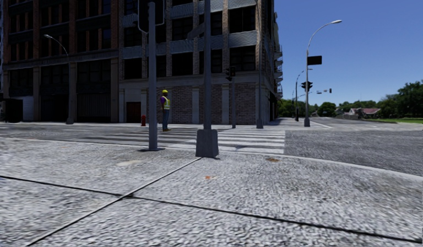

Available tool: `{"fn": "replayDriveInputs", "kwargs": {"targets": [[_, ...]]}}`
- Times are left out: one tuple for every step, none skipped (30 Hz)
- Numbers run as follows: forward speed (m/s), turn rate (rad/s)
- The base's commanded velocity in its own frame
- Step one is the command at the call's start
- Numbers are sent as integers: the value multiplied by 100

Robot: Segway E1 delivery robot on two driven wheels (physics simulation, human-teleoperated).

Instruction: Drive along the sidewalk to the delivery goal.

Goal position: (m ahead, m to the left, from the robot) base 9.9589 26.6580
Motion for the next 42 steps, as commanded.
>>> {"fn": "replayDriveInputs", "kwargs": {"targets": [[200, 90], [200, 90], [200, 90], [200, 90], [200, 90], [200, 90], [200, 90], [200, 90], [200, 90], [200, 90], [200, 90], [200, 90], [200, 90], [200, 90], [200, 90], [200, 90], [200, 90], [200, 90], [200, 90], [200, 90], [200, 90], [200, 90], [200, 90], [200, 90], [200, 90], [200, 90], [200, 90], [200, 90], [200, 90], [200, 90], [200, 90], [200, 90], [200, 90], [200, 90], [200, 90], [200, 90], [200, 90], [200, 90], [200, 90], [200, 90], [200, 90], [200, 90]]}}
